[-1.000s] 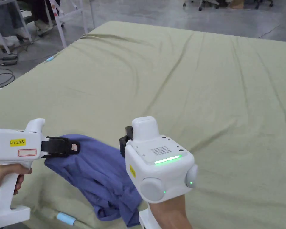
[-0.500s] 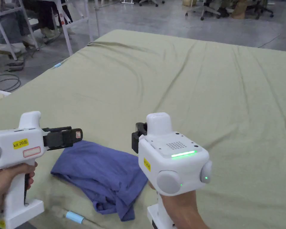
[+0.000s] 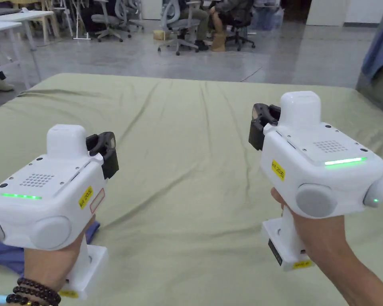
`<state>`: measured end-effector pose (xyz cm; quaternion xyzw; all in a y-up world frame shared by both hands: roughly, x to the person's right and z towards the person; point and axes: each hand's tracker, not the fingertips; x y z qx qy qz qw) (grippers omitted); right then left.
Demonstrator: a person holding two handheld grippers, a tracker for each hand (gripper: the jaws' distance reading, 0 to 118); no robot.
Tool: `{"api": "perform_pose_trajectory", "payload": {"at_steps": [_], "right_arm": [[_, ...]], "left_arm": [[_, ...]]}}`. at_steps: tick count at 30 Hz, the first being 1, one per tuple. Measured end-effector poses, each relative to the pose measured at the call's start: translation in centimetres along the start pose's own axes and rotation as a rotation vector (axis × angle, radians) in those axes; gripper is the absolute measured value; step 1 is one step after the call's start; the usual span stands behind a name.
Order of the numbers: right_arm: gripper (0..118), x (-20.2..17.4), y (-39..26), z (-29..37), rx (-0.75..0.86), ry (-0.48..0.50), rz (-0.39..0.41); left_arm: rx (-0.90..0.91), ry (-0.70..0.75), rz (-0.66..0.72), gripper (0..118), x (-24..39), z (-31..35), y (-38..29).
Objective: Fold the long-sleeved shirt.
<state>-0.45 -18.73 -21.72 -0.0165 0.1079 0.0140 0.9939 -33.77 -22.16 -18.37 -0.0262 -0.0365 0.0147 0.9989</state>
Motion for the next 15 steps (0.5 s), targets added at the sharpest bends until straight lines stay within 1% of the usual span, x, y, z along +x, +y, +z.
{"api": "perform_pose_trajectory", "payload": {"at_steps": [2,3,5,6,8,11,15], "right_arm": [[0,3.7,-0.5,1.9,0.001,-0.072,0.015],[0,5.3,-1.0,2.8,-0.004,-0.118,0.024],[0,8.4,-2.1,4.5,-0.017,-0.169,0.024],[0,9.7,-2.9,5.1,-0.026,-0.196,0.03],[0,11.8,-4.3,6.3,-0.039,-0.236,0.028],[0,13.9,-6.9,7.6,-0.068,-0.282,0.012],[0,14.9,-10.4,8.7,-0.09,-0.307,0.029]], "left_arm": [[0.011,-0.002,0.0,0,2.1,0.0,-0.1],[0.038,0.032,-0.025,0,3.4,0.2,-0.2],[0.058,0.037,-0.063,0,5.1,0.6,-0.5],[0.085,0.063,-0.079,0,5.9,1.0,-0.9],[0.115,0.064,-0.106,0,7.3,1.4,-1.8],[0.096,0.051,-0.107,0,8.2,1.3,-3.5],[0.059,0.073,-0.089,0,9.0,0.9,-6.0]]}}
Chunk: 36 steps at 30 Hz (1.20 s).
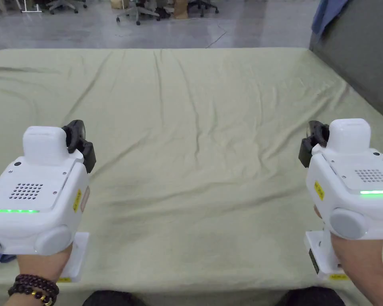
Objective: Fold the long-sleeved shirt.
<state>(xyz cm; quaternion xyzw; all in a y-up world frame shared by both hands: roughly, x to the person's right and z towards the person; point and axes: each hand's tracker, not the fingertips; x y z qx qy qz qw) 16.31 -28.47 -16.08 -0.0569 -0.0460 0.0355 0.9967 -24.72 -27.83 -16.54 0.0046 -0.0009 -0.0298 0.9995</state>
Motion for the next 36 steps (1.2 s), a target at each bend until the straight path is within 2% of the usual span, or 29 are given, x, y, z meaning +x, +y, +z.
{"api": "perform_pose_trajectory", "payload": {"at_steps": [4,8,14,18,21,22,23,24,25,26,27,29,33,36], "right_arm": [[0,0.4,-1.3,-1.2,-0.057,-0.019,-0.013],[0,0.3,-1.9,-1.9,-0.031,-0.044,-0.021],[0,0.2,-2.7,-1.9,-0.058,-0.024,-0.005],[0,-0.2,-2.7,-1.7,-0.057,-0.013,0.014],[0,-0.3,-2.7,-1.4,-0.052,-0.009,0.018],[7,-0.4,-2.8,-1.2,-0.049,-0.006,0.022],[34,-0.4,-2.9,-1.1,-0.044,-0.009,0.029],[64,-0.5,-3.0,-0.7,-0.04,-0.008,0.034],[97,-0.5,-3.1,-0.7,-0.039,-0.009,0.036],[118,-0.6,-3.1,-0.7,-0.04,-0.013,0.038],[118,-0.5,-3.2,-0.7,-0.032,-0.031,0.04],[118,-0.3,-3.1,-0.3,0.012,-0.062,0.046],[118,0.1,-2.7,-0.3,0.016,-0.063,0.056],[118,0.6,-2.7,-0.4,-0.006,-0.058,0.032]], "left_arm": [[-0.028,-0.017,-0.028,0,0.5,-0.1,-1.5],[-0.064,-0.044,-0.022,0,0.7,-0.9,-1.9],[-0.045,-0.031,0.021,0,1.1,-1.2,-1.8],[-0.051,-0.041,-0.049,0,1.8,-1.3,-2.2],[-0.048,-0.041,-0.017,0,1.8,-1.1,-2.0],[-0.045,-0.038,-0.006,0,1.8,-1.1,-2.0],[-0.04,-0.034,-0.002,17,1.8,-1.0,-2.1],[-0.033,-0.036,-0.005,42,1.8,-0.8,-2.3],[-0.036,-0.036,-0.015,73,1.8,-0.7,-2.4],[-0.048,-0.036,-0.025,111,1.8,-0.8,-2.6],[-0.055,-0.043,-0.026,118,1.8,-0.9,-2.9],[-0.064,-0.059,-0.014,118,1.6,-0.7,-3.4],[-0.039,-0.043,-0.023,118,1.7,-0.6,-3.0],[-0.043,-0.037,-0.021,118,1.6,-0.8,-3.3]]}}
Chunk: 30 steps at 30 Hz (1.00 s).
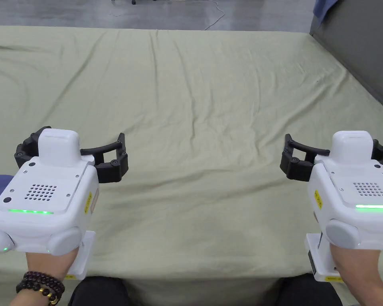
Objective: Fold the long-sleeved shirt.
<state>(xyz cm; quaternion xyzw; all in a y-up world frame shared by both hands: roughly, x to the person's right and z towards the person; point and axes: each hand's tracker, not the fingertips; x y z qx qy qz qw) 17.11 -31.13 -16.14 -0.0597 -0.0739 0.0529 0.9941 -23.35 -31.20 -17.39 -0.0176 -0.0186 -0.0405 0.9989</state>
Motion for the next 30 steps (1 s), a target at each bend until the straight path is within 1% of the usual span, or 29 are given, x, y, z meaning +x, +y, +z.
{"api": "perform_pose_trajectory", "payload": {"at_steps": [4,13,30], "right_arm": [[118,0.05,-0.13,-0.28,-0.004,-0.007,0.003],[118,-0.1,-0.07,-0.34,0.003,0.007,0.017],[118,-0.15,-0.15,-0.32,0.007,0.018,0.016]], "left_arm": [[0.005,0.025,-0.009,118,-0.1,0.18,0.06],[-0.018,0.037,0.018,118,-0.23,0.2,0.08],[-0.031,0.055,-0.003,118,0.06,0.36,0.1]]}}
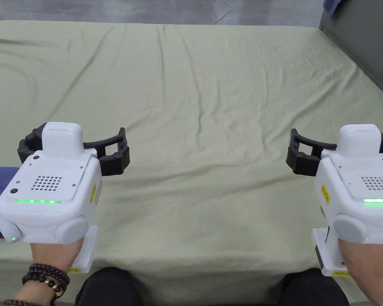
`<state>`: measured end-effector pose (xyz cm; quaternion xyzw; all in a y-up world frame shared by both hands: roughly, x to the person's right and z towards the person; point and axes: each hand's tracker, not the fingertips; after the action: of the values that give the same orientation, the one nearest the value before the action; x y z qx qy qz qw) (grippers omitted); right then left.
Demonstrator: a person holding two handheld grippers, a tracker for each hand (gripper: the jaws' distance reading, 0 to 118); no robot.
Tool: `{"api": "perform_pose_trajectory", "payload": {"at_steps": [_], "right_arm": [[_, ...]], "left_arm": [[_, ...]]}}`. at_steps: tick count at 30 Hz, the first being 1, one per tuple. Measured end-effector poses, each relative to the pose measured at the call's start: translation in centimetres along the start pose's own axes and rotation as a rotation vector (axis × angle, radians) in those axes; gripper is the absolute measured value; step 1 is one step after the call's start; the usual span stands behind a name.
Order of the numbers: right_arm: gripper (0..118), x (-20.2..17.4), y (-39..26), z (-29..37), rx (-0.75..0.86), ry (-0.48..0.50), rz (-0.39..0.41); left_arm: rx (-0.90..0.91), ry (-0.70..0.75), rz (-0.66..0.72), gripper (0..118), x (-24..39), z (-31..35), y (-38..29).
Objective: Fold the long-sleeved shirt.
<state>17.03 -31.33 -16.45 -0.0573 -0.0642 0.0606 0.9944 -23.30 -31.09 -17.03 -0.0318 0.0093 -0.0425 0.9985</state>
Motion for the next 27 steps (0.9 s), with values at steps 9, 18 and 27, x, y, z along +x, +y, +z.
{"api": "perform_pose_trajectory", "payload": {"at_steps": [9,18,27], "right_arm": [[118,0.06,0.22,0.2,0.011,-0.002,-0.006],[118,0.08,-0.01,0.11,-0.012,0.008,-0.004],[118,0.06,-0.13,0.1,-0.022,0.01,-0.001]], "left_arm": [[-0.01,-0.009,0.001,118,0.1,-0.08,-0.03],[-0.016,-0.007,-0.008,118,0.3,-0.13,-0.15],[-0.023,-0.015,0.003,118,0.31,-0.05,-0.17]]}}
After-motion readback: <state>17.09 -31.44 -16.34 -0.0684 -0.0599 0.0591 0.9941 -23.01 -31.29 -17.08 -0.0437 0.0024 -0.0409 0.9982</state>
